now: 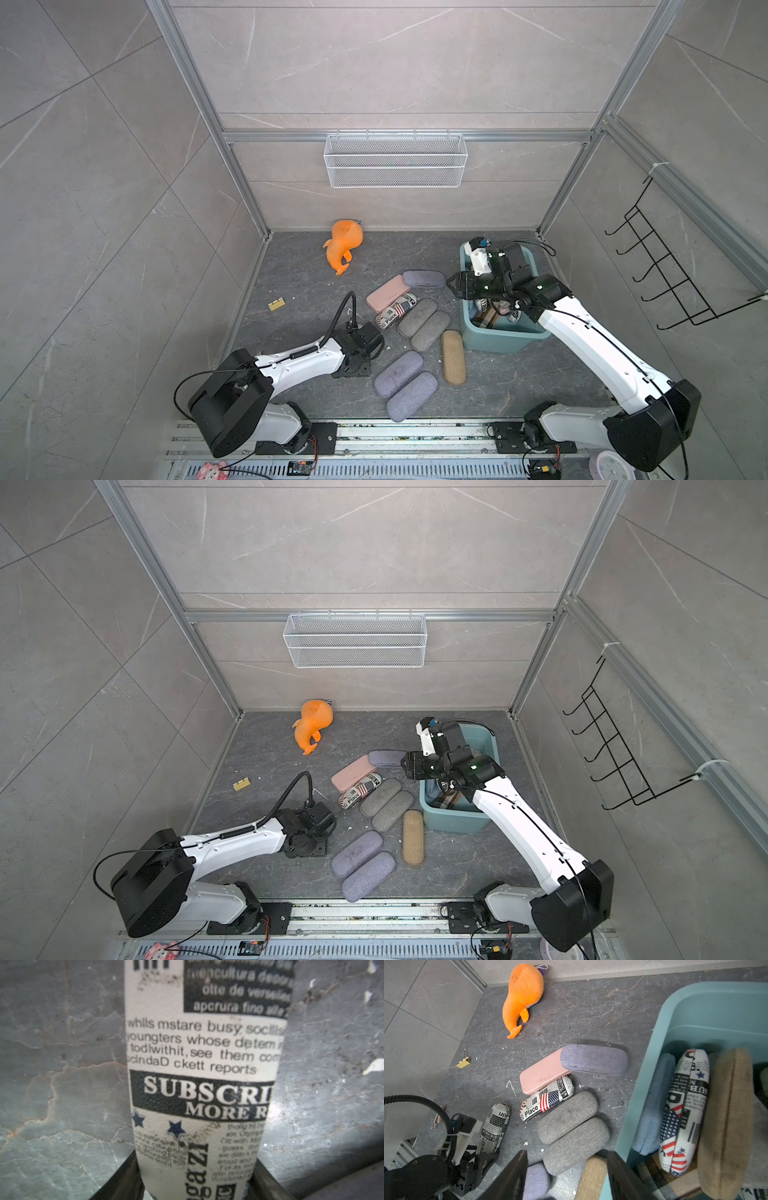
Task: Put the glasses cases into the storage boxes
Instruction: Pick up the glasses case at the center of the board.
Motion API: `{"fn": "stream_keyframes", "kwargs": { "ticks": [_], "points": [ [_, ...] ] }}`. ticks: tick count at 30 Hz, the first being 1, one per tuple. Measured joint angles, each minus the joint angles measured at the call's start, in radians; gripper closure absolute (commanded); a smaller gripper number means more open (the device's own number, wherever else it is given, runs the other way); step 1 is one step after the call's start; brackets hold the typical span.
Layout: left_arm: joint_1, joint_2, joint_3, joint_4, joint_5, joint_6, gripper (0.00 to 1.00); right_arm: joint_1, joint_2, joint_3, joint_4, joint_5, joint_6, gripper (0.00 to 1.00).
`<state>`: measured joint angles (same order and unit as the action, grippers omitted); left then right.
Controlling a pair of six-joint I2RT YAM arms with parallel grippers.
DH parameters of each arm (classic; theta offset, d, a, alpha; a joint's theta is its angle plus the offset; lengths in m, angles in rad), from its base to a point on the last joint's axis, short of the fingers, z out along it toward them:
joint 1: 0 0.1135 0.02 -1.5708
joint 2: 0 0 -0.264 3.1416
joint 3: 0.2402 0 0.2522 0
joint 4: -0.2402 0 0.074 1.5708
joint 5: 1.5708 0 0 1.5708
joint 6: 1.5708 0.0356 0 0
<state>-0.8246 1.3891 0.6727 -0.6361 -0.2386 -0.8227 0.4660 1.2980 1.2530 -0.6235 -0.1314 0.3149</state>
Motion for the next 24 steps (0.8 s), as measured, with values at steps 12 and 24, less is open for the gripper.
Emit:
{"fn": "stream_keyframes", "kwargs": {
  "ticks": [12,24],
  "points": [
    [0.019,0.074,0.051,0.057,-0.023,0.006,0.31,0.016,0.039,0.063,0.000,0.015,0.000,0.36],
    [0.011,-0.053,0.029,0.083,-0.087,0.090,0.48,0.070,0.040,0.065,0.001,0.015,0.016,0.37]
  ]
}}
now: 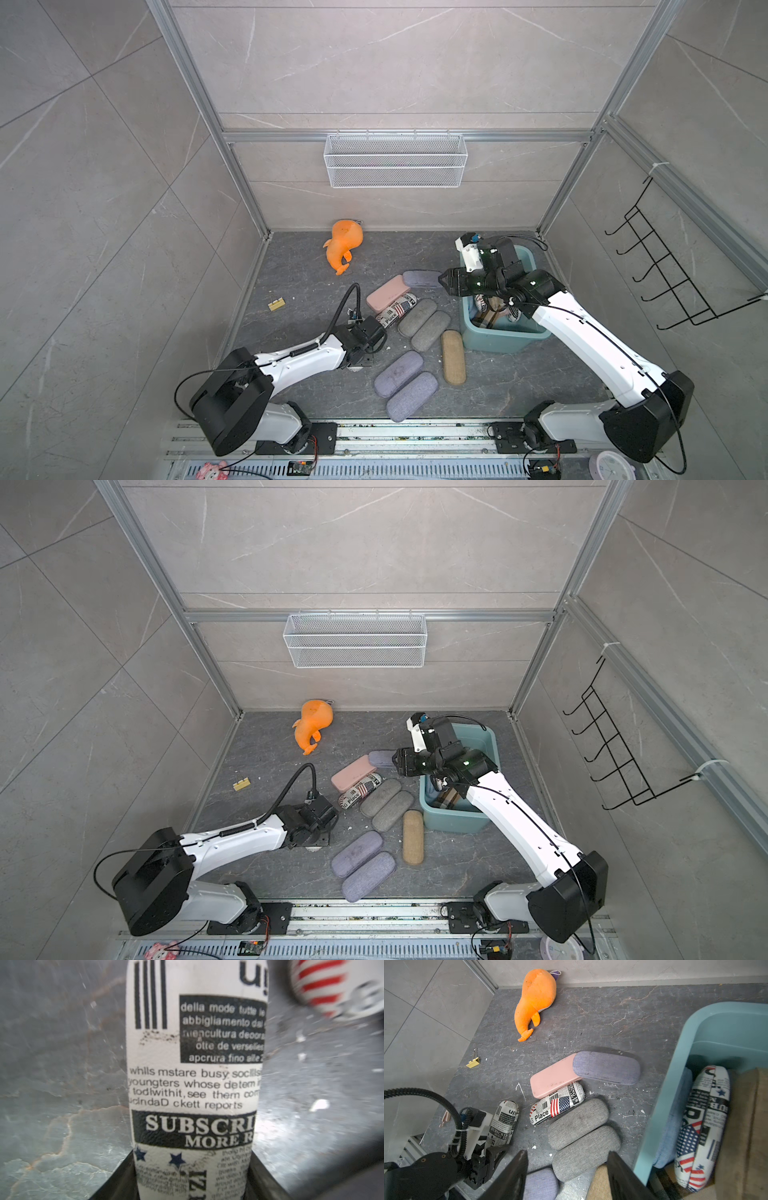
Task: Put the glasses cases into the storage boxes
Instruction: Pick up the glasses case at the center of the board.
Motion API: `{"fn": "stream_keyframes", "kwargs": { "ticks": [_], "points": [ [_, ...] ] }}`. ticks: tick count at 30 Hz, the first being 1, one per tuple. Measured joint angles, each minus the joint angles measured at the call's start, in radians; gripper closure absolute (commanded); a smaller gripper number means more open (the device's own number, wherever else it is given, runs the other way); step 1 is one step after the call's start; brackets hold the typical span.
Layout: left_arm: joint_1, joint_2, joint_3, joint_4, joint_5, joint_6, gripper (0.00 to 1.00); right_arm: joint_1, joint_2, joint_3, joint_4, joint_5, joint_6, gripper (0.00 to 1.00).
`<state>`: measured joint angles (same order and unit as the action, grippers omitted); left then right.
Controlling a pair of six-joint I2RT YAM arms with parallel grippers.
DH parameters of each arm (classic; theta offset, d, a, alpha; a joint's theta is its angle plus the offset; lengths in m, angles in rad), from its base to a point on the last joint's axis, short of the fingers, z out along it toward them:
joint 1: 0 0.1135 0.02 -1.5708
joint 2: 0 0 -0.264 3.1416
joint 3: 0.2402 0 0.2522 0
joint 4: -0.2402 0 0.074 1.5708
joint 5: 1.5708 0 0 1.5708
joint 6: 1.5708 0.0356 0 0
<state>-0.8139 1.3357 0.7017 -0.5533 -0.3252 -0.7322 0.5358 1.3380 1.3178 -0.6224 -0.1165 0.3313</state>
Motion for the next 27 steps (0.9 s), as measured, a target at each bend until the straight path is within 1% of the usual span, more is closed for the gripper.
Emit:
{"fn": "stream_keyframes", "kwargs": {
  "ticks": [5,9,12,15,19,23,24,26,27],
  "points": [
    [-0.002,-0.119,0.003,0.092,0.014,0.089,0.48,0.074,0.017,0.000,0.045,0.001,0.063,0.38],
    [-0.003,-0.176,0.003,0.267,0.067,0.159,0.48,0.168,0.043,0.000,0.108,-0.002,0.123,0.35],
    [-0.005,-0.204,0.003,0.401,0.109,0.191,0.48,0.215,0.072,0.008,0.146,-0.010,0.152,0.32],
    [-0.005,-0.226,0.001,0.506,0.149,0.212,0.48,0.238,0.115,0.042,0.161,-0.018,0.175,0.32],
    [-0.005,-0.246,-0.002,0.589,0.188,0.223,0.49,0.251,0.168,0.082,0.187,-0.023,0.190,0.33],
    [-0.005,-0.269,-0.010,0.631,0.224,0.225,0.49,0.258,0.215,0.107,0.212,-0.023,0.204,0.39],
    [-0.005,-0.275,-0.013,0.634,0.226,0.226,0.49,0.258,0.223,0.112,0.215,-0.024,0.208,0.42],
    [-0.005,-0.291,-0.025,0.645,0.230,0.226,0.49,0.258,0.241,0.125,0.219,-0.028,0.214,0.52],
    [-0.005,-0.296,-0.031,0.645,0.230,0.226,0.48,0.259,0.245,0.128,0.224,-0.035,0.216,0.55]
  ]
}}
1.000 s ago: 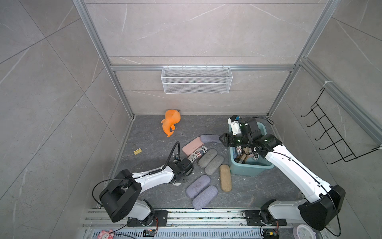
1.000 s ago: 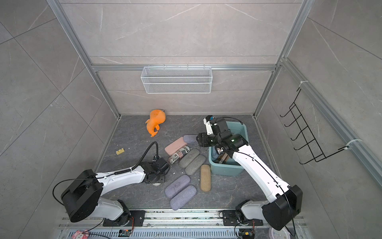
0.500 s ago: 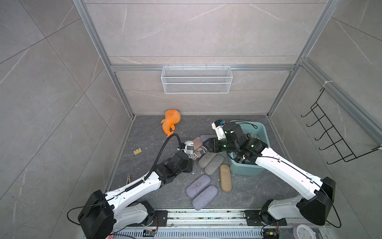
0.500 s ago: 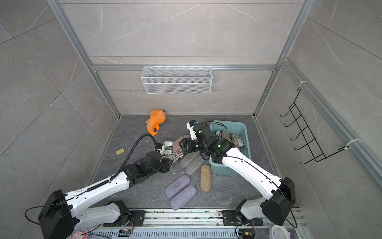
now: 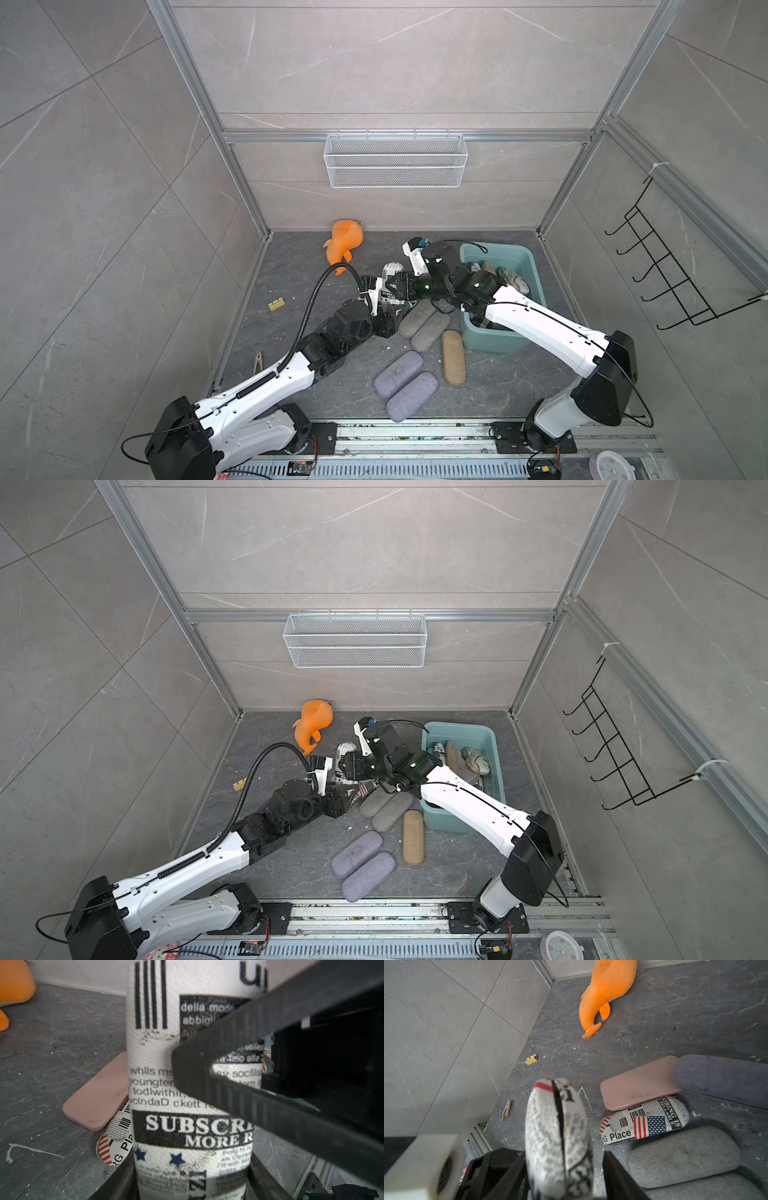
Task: Put the glasses cases into the storage boxes
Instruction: Pick up the glasses case at the center of the board, then place the glasses case in the storage box.
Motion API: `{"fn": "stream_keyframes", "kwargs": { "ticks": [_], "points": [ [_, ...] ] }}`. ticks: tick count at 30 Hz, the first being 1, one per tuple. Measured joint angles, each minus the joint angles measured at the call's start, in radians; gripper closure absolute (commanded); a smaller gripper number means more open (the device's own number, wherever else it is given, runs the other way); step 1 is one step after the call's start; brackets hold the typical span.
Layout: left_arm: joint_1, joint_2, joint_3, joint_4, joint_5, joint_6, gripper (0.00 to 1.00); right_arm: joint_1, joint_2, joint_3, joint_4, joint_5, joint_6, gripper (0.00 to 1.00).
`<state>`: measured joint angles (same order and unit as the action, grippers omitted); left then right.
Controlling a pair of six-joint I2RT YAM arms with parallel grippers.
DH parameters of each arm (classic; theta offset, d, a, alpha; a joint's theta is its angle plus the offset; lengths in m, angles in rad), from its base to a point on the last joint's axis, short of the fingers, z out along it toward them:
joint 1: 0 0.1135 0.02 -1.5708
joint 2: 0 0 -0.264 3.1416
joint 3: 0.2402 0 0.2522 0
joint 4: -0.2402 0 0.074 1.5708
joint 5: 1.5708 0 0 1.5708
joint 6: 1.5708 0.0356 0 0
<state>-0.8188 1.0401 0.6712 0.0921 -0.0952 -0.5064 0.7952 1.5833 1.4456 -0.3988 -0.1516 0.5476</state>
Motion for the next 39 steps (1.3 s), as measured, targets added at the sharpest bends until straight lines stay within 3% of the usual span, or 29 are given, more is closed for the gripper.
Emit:
{"fn": "stream_keyframes", "kwargs": {
  "ticks": [1,4,6,13,23,39],
  "points": [
    [0.000,-0.004,-0.006,0.003,0.001,0.000,0.45,0.003,0.002,0.001,0.004,-0.004,0.004,0.58],
    [0.000,-0.020,-0.021,0.006,0.000,0.000,0.12,0.011,0.003,0.001,0.008,-0.011,0.010,0.61],
    [0.000,-0.029,-0.024,0.007,-0.005,0.004,0.01,0.012,0.005,0.008,0.008,-0.011,0.011,0.62],
    [0.000,-0.141,-0.086,-0.029,-0.072,-0.004,0.00,0.014,0.036,0.090,-0.038,0.011,-0.002,0.62],
    [0.000,-0.312,-0.171,-0.278,-0.350,-0.168,0.01,0.014,0.103,0.315,-0.231,0.148,-0.100,0.63],
    [0.002,-0.346,-0.206,-0.389,-0.391,-0.245,0.01,-0.035,-0.004,0.228,-0.436,0.369,-0.150,0.63]
  ]
}}
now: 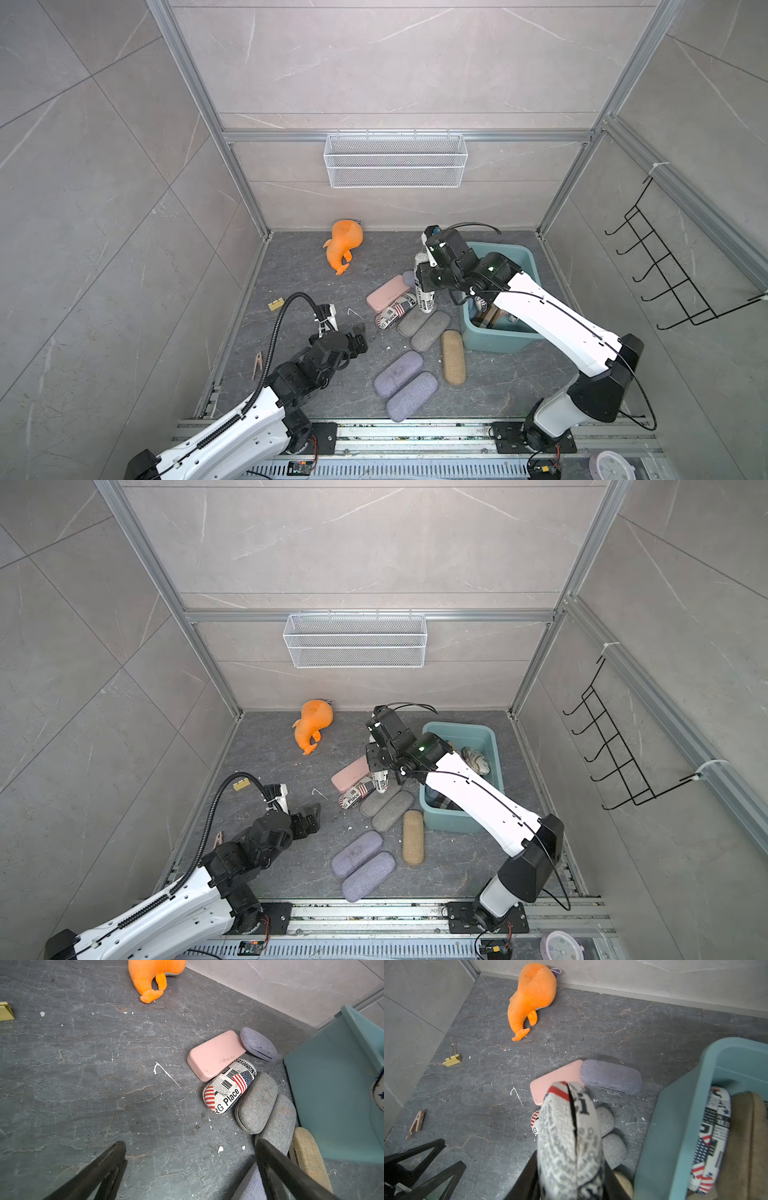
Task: Put the glasses cases into the storage boxes
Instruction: Place the glasses case in the storage box.
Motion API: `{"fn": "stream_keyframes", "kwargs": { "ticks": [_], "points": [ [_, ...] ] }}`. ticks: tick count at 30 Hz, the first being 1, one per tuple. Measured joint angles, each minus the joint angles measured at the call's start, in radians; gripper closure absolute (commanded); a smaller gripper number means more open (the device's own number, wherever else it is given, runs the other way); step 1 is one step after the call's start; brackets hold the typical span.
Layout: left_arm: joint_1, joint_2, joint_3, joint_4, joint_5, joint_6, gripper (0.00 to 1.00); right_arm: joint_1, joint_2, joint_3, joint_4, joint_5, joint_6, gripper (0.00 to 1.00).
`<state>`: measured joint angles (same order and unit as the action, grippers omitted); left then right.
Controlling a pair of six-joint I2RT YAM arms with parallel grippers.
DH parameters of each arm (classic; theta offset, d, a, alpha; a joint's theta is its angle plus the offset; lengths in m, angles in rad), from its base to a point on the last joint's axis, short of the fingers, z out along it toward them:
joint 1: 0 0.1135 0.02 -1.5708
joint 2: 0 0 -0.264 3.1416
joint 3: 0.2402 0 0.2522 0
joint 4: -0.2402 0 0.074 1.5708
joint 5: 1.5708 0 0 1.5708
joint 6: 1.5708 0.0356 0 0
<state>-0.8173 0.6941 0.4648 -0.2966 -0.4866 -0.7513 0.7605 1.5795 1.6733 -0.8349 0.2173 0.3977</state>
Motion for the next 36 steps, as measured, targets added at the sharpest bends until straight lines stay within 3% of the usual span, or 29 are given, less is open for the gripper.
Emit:
{"fn": "stream_keyframes", "kwargs": {
  "ticks": [7,16,24,36],
  "points": [
    [0.004,0.046,0.000,-0.003,0.002,0.000,0.01,-0.087,-0.050,-0.026,-0.043,0.026,-0.022,0.64],
    [0.037,0.143,0.001,0.005,0.050,0.001,0.01,-0.311,-0.103,-0.049,-0.136,0.059,-0.093,0.64],
    [0.097,0.195,0.026,0.013,0.123,0.015,0.01,-0.446,-0.099,-0.002,-0.206,0.142,-0.168,0.64],
    [0.111,0.281,0.063,0.020,0.157,0.016,0.01,-0.546,0.127,0.032,-0.204,0.145,-0.238,0.62]
  ]
}}
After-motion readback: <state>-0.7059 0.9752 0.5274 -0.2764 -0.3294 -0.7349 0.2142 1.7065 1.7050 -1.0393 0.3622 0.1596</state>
